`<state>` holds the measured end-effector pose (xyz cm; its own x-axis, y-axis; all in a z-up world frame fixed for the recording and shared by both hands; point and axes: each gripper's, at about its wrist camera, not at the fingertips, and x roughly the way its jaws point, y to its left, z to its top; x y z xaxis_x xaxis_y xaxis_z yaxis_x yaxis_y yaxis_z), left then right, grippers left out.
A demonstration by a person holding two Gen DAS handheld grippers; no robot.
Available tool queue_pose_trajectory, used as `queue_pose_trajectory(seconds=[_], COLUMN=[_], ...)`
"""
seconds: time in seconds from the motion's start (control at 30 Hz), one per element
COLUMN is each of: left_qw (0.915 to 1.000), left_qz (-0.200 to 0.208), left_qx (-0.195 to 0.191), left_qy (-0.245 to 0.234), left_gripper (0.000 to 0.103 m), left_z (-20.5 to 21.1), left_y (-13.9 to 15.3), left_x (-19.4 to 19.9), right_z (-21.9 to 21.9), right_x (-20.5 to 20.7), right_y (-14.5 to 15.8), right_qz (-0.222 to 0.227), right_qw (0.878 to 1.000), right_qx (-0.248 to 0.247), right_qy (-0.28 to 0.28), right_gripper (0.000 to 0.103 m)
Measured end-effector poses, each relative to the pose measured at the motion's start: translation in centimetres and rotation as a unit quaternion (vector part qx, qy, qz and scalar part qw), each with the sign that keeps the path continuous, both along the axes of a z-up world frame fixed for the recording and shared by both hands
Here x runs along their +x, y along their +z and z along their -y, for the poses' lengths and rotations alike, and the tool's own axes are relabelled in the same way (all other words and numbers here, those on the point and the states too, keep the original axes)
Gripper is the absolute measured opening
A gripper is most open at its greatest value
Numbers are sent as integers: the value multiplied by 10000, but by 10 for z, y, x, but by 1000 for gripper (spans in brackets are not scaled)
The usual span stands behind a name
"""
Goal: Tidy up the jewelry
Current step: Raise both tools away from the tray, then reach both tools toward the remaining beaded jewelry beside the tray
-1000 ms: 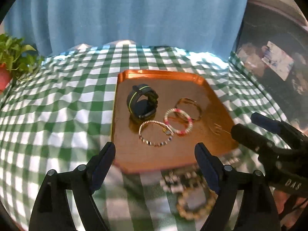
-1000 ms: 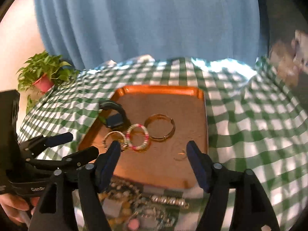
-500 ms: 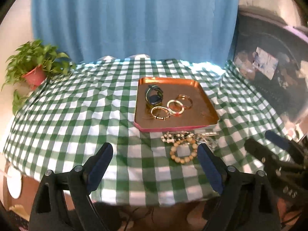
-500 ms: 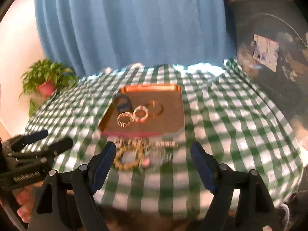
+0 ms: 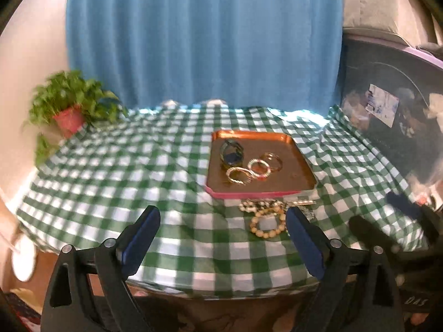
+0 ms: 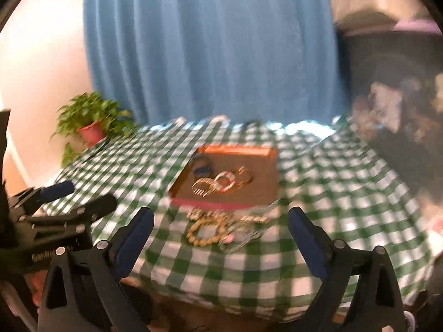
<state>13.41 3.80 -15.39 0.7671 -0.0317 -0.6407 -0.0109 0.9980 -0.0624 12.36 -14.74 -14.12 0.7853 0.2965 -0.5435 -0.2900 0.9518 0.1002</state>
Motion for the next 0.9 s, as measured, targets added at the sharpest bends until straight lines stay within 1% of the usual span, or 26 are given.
queue_pose_trajectory(seconds=[0.07, 0.13, 0.2, 0.27, 0.3, 0.33, 0.37, 0.4, 0.5, 0.57, 0.63, 0.7, 0.73, 0.77, 0.8, 0.83, 0.87, 0.9], left_qw=[9996, 9990, 9979, 9965, 9955, 9951, 9955, 9961, 9957, 9938, 9922, 9896, 9891, 9887, 9887, 9889, 9888, 9884], left_qz=[-207, -398, -590, -782, -920, -949, -882, -772, -587, -599, -663, -740, -743, -738, -736, -755, -823, -874], left_qx=[-184, -175, -196, -225, -169, -126, -109, -49, 211, 157, 38, -67, -71, -65, -36, -39, -87, -172], left_qy=[-49, -64, -194, -163, -151, -229, -336, -430, -689, -919, -1056, -1230, -1268, -1305, -1307, -1277, -1243, -1227], left_gripper=[92, 92, 92, 92, 92, 92, 92, 92, 92, 92, 92, 91, 90, 84, 71, 63, 50, 42], left_z=[-2, 1, -1, -3, -3, -2, 0, 2, 11, 13, 11, 9, 8, 8, 6, 5, 3, 1], left_y=[-19, -36, -54, -71, -81, -87, -91, -94, -100, -104, -108, -112, -113, -113, -114, -116, -119, -122], left_x=[12, 24, 36, 49, 56, 61, 64, 66, 80, 92, 108, 123, 129, 135, 141, 145, 149, 152], right_z=[2, 5, 11, 14, 16, 17, 16, 16, 14, 14, 17, 21, 23, 25, 27, 30, 32, 35], right_x=[11, 16, 25, 32, 37, 41, 46, 49, 63, 72, 81, 94, 100, 109, 115, 123, 129, 136], right_y=[-20, -34, -51, -63, -71, -77, -83, -88, -99, -103, -104, -107, -109, -111, -114, -117, -118, -122], right_qz=[-272, -383, -544, -660, -704, -753, -809, -862, -902, -889, -919, -976, -994, -1067, -1092, -1103, -1092, -1139], right_qw=[9996, 9991, 9980, 9970, 9964, 9958, 9953, 9949, 9950, 9956, 9952, 9945, 9942, 9933, 9930, 9930, 9932, 9927], right_qx=[77, 166, 280, 350, 416, 451, 457, 451, 311, 171, 195, 156, 107, 20, -29, -139, -187, -196], right_qy=[76, 116, 130, 178, 237, 259, 265, 268, 292, 255, 273, 353, 398, 436, 440, 397, 359, 341], right_gripper=[96, 96, 96, 93, 83, 70, 65, 62, 58, 55, 43, 40, 33, 28, 23, 23, 23, 21])
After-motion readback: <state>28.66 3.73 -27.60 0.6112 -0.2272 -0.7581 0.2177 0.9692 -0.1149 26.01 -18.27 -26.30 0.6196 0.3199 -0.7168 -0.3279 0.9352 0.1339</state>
